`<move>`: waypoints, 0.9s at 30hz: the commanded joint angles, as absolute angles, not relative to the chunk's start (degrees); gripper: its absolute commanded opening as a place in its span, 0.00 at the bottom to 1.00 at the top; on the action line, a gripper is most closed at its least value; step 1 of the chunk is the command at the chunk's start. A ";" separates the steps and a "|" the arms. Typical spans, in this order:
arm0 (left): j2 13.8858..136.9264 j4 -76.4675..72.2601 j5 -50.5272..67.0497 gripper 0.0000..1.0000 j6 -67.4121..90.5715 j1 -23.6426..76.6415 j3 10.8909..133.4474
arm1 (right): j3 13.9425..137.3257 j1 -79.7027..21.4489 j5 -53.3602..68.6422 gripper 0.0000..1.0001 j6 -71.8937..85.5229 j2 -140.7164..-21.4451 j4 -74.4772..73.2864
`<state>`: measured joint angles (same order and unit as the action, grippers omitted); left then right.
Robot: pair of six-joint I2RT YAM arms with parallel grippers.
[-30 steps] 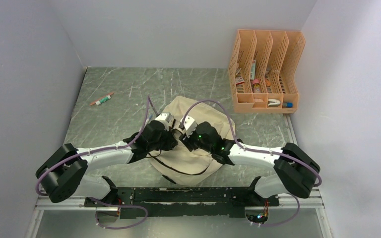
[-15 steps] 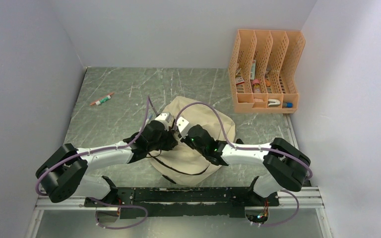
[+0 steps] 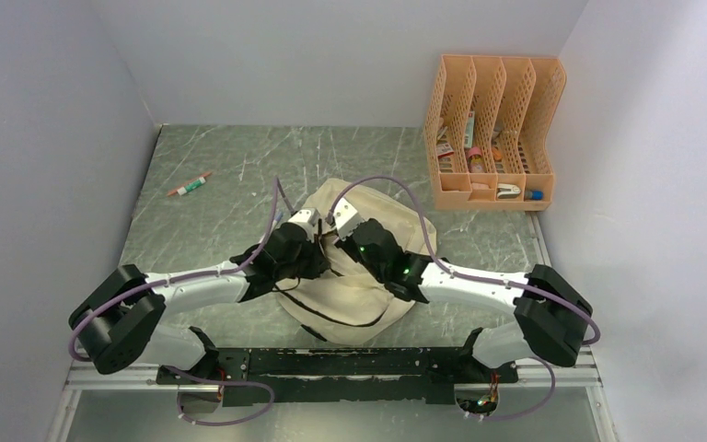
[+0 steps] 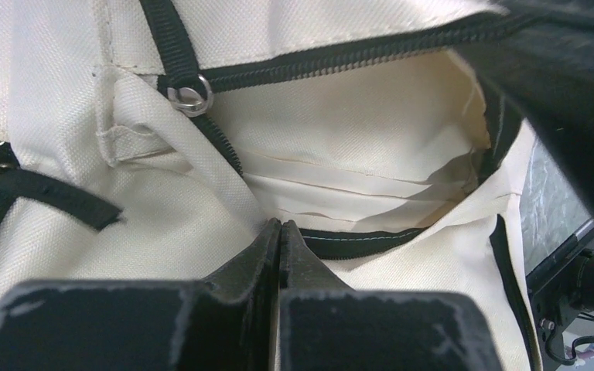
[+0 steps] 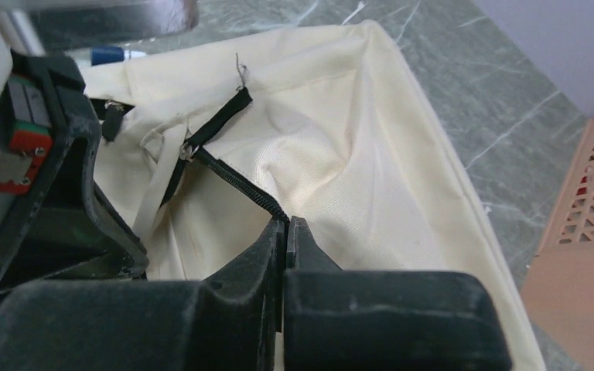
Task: Pack the student bag
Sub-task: Unzip the student bag at the center of the board.
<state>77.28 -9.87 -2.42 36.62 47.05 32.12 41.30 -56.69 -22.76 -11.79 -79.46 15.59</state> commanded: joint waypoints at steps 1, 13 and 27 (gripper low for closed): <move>78.90 -9.63 -4.15 0.05 35.22 47.24 34.18 | 45.21 -56.41 -28.48 0.00 -12.76 -76.67 16.01; 87.62 -11.13 -5.10 0.05 32.09 44.98 42.03 | 53.11 -49.20 -26.24 0.00 -15.55 -80.21 17.18; 91.77 -12.49 0.83 0.05 29.80 39.99 47.73 | 57.80 -42.78 -17.45 0.00 -14.24 -82.78 16.07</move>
